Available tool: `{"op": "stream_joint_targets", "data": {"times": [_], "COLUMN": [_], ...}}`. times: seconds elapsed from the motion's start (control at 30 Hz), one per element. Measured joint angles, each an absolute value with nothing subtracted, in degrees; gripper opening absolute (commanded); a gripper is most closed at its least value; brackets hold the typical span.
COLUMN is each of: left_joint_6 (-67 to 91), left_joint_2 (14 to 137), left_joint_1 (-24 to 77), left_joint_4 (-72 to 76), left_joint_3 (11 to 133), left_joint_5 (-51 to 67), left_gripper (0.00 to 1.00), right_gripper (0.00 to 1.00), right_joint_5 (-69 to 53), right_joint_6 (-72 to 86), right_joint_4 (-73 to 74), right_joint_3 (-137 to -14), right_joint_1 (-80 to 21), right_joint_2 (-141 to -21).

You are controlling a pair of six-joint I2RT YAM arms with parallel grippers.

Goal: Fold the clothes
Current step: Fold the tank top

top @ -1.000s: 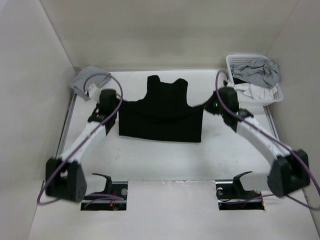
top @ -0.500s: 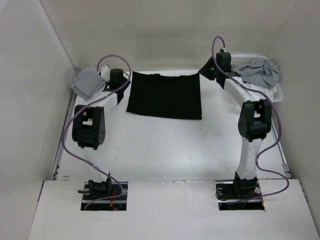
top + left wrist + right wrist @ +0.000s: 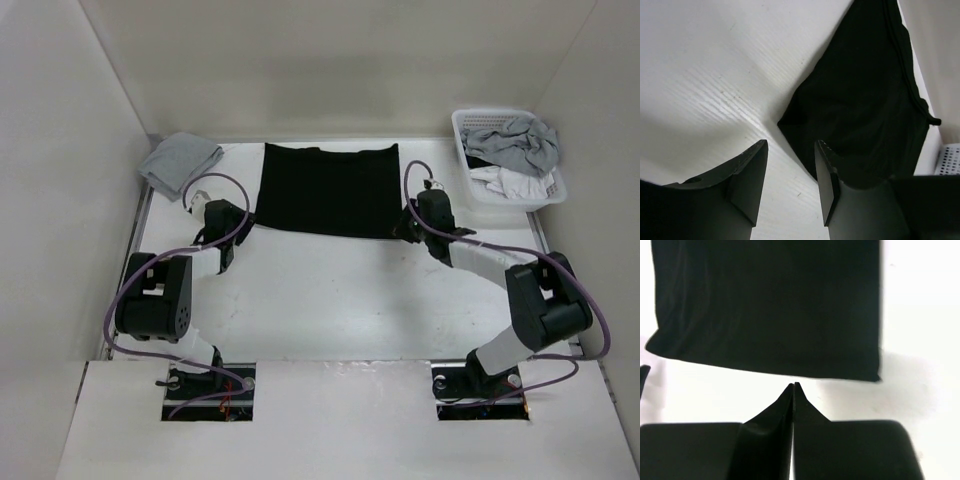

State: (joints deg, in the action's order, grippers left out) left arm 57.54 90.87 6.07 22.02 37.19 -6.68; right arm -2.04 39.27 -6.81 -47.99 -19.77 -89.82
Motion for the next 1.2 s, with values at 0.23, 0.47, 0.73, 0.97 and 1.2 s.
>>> {"op": "stream_joint_targets", "data": {"times": [0.23,0.47,0.73,0.97,1.2], "left_joint_6": [59.5,61.0,62.0,62.8,63.9], "left_joint_2": [97.7,100.3,101.9,102.1,97.7], "left_joint_1": [5.7,4.7,4.4,4.3,3.9], "left_joint_4": [27.0,29.2,30.2,31.4,36.8], "left_joint_3": [37.3,38.2,38.7,38.2,32.1], "left_joint_5": [-3.1,-3.0,-4.1,-4.3,-3.0], "left_gripper": [0.36,0.20,0.08,0.21,0.48], "right_gripper": [0.31,0.39,0.41,0.42,0.43], "right_joint_5": [-0.1,1.0,1.7,2.1,2.7], "right_joint_6": [41.0,43.3,45.6,48.4,50.6], "right_joint_4": [-12.6,-15.3,-15.4,-15.5,-15.6], "right_joint_3": [-38.6,-37.1,-37.5,-37.9,-38.3], "right_joint_1": [-18.8,-16.1,-15.2,-15.2,-15.4], "right_joint_2": [-85.7,-87.7,-91.6,-91.9,-93.0]}}
